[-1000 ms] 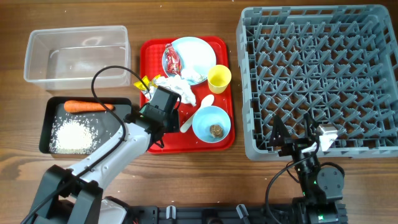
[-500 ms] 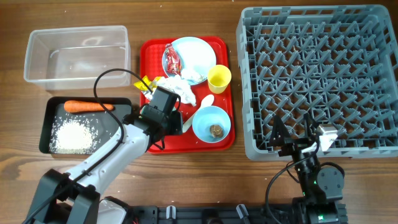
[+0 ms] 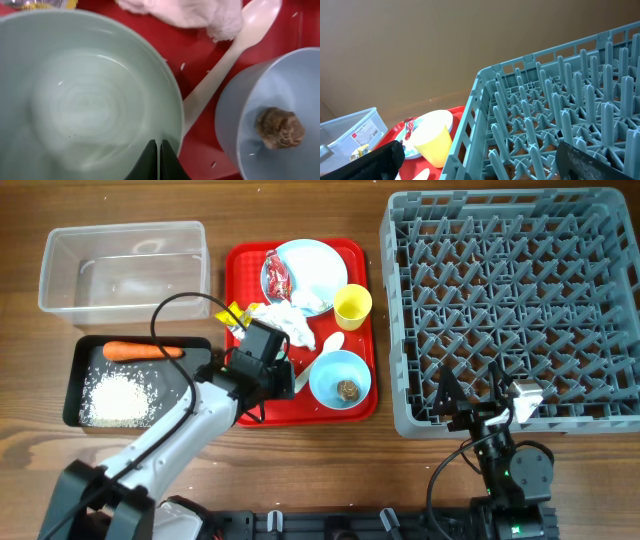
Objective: Sort waste into correct bins and load items into the dishwasher rack
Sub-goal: 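Lower the green bowl onto the red tray and open the left gripper, then move the left gripper to the yellow snack wrapper on the red tray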
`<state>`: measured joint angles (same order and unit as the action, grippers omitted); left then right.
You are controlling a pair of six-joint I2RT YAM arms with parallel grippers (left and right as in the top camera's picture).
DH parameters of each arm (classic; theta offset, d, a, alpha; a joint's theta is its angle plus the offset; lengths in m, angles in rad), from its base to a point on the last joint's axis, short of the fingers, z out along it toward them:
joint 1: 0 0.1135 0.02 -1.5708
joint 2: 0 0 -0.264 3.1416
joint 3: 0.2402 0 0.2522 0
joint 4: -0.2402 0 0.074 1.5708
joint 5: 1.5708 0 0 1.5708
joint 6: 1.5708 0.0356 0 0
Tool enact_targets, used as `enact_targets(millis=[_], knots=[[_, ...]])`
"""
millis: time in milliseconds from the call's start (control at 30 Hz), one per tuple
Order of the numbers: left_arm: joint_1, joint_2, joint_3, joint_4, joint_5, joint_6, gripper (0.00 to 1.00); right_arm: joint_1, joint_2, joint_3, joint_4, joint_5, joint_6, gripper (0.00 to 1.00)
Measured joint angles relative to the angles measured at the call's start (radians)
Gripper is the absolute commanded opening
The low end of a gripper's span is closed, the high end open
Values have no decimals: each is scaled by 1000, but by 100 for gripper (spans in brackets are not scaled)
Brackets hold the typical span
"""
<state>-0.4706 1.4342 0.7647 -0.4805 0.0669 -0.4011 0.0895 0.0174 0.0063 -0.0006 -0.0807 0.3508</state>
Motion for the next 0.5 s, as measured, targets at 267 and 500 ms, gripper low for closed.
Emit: enact_targets(millis=[267, 500], knots=[[0, -115, 92, -2, 31, 2, 14, 0, 0, 0, 0, 0, 0, 100], [0, -137, 110, 0, 97, 27, 46, 0, 0, 0, 0, 0, 0, 100]])
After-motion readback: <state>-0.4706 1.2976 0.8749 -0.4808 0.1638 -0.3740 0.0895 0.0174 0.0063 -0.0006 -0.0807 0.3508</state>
